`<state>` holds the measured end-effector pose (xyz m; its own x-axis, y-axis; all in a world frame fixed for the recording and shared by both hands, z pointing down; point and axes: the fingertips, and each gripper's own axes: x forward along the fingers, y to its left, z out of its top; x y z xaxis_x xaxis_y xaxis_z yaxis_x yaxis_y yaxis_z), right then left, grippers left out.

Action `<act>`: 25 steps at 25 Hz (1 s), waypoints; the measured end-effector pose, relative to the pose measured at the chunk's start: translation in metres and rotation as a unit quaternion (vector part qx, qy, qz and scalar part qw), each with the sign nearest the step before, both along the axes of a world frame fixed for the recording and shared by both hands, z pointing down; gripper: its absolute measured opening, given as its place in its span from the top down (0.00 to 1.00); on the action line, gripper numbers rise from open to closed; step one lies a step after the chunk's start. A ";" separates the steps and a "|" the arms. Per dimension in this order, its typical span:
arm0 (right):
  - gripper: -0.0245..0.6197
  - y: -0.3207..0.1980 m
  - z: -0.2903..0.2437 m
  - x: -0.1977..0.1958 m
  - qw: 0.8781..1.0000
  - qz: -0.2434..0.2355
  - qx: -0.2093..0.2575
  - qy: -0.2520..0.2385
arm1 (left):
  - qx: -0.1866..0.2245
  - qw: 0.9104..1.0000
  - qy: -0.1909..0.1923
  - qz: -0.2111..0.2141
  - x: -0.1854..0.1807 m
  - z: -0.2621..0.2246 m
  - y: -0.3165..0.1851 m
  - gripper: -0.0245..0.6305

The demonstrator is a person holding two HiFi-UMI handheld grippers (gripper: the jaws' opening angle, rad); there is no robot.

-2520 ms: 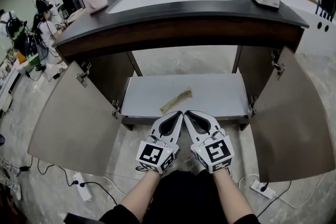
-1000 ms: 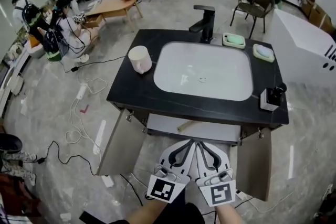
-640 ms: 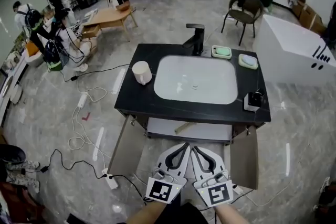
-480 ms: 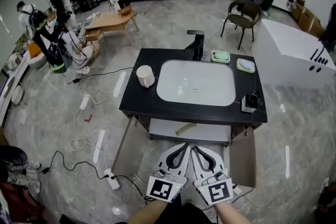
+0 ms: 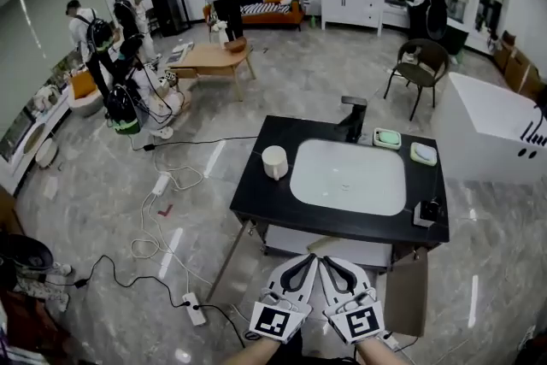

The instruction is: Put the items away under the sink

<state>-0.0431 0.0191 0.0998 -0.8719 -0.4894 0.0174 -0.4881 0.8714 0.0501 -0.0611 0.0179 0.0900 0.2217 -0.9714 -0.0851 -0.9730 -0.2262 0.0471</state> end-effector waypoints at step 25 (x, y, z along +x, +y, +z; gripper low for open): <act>0.90 -0.158 0.055 -0.179 0.994 -0.071 -0.073 0.048 | -0.063 0.994 0.045 -0.082 -0.185 0.055 -0.163 0.95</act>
